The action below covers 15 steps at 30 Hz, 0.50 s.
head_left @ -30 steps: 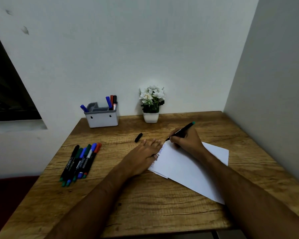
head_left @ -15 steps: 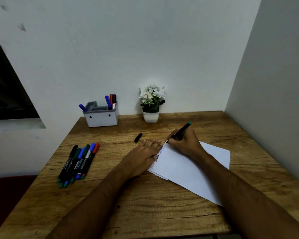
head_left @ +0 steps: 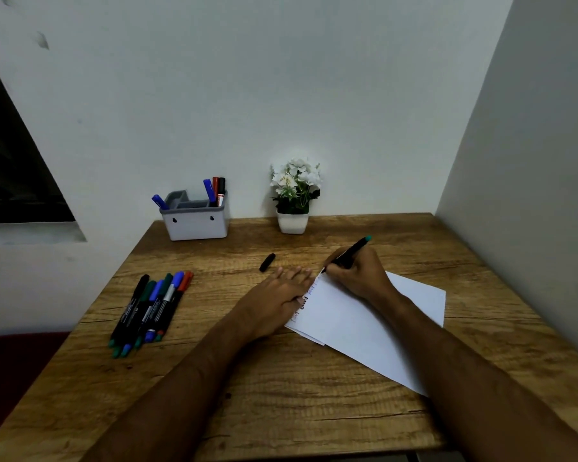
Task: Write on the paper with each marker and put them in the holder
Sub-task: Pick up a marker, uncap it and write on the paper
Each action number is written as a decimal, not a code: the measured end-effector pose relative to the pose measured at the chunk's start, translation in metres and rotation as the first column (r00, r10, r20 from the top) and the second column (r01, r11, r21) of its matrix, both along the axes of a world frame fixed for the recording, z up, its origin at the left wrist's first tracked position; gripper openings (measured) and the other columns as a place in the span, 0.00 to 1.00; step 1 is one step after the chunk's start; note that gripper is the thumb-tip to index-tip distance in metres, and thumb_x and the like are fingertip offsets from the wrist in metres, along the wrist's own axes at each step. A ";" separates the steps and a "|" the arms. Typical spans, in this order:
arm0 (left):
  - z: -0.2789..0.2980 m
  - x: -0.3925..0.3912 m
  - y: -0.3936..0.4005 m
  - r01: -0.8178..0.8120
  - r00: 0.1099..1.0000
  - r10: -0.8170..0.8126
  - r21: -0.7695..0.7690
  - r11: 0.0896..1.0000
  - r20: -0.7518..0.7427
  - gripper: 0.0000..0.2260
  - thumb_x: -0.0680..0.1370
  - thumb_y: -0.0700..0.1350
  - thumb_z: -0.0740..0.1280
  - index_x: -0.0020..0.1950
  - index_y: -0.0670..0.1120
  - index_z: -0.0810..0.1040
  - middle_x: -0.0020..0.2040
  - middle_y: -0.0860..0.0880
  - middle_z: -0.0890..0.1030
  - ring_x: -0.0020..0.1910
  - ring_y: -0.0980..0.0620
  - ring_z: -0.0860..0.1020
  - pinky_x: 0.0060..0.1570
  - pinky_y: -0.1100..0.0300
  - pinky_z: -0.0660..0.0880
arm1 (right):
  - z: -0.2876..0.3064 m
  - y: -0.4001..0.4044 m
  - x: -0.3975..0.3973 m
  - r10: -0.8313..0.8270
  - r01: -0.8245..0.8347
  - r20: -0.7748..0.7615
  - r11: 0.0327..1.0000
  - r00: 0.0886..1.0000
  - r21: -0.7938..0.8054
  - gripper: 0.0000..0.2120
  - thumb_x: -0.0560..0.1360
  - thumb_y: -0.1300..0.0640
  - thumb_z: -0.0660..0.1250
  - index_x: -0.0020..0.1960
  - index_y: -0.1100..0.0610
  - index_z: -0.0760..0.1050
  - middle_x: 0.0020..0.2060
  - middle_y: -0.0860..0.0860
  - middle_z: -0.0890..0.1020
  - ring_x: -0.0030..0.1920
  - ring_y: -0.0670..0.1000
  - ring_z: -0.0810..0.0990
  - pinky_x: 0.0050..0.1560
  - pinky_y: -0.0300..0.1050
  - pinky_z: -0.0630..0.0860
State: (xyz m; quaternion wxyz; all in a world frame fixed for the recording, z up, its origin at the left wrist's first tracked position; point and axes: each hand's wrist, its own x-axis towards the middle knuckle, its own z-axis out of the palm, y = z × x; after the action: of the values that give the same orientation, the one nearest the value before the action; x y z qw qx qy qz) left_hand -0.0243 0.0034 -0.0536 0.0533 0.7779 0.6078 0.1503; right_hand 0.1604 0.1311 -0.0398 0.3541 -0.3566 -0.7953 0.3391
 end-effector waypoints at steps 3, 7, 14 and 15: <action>0.000 0.002 -0.001 -0.003 1.000 0.003 -0.003 1.000 0.002 0.24 0.85 0.45 0.53 0.81 0.50 0.53 0.81 0.53 0.52 0.79 0.59 0.46 0.75 0.64 0.38 | 0.000 0.000 0.000 -0.001 0.001 -0.005 1.000 1.000 0.006 0.04 0.72 0.67 0.73 0.40 0.61 0.85 0.36 0.53 0.86 0.37 0.48 0.84 0.39 0.45 0.78; 0.001 0.001 -0.001 -0.003 1.000 0.003 0.006 1.000 0.008 0.24 0.85 0.45 0.53 0.81 0.50 0.53 0.81 0.53 0.52 0.79 0.59 0.46 0.75 0.65 0.38 | 0.000 0.000 -0.001 -0.001 0.001 -0.007 1.000 1.000 0.002 0.04 0.72 0.67 0.73 0.41 0.61 0.85 0.36 0.52 0.86 0.38 0.44 0.82 0.40 0.41 0.78; 0.002 0.002 -0.002 -0.009 1.000 0.009 -0.002 1.000 0.005 0.24 0.85 0.45 0.53 0.81 0.50 0.53 0.81 0.53 0.52 0.79 0.59 0.46 0.74 0.65 0.37 | -0.001 0.003 -0.001 -0.020 0.020 -0.002 1.000 1.000 0.010 0.04 0.72 0.66 0.72 0.41 0.60 0.85 0.36 0.51 0.86 0.38 0.44 0.82 0.40 0.39 0.77; 0.002 0.002 -0.001 -0.009 1.000 0.009 -0.003 1.000 0.005 0.24 0.85 0.45 0.53 0.81 0.50 0.53 0.81 0.53 0.52 0.79 0.59 0.46 0.74 0.65 0.37 | -0.001 0.003 -0.001 -0.023 0.023 -0.004 1.000 1.000 0.007 0.04 0.72 0.66 0.72 0.40 0.60 0.85 0.36 0.51 0.86 0.38 0.44 0.82 0.39 0.39 0.76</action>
State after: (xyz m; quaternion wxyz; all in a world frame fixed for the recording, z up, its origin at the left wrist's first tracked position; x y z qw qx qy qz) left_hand -0.0225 0.0019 -0.0515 0.0553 0.7748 0.6114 0.1512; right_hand 0.1591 0.1337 -0.0413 0.3608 -0.3637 -0.7917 0.3328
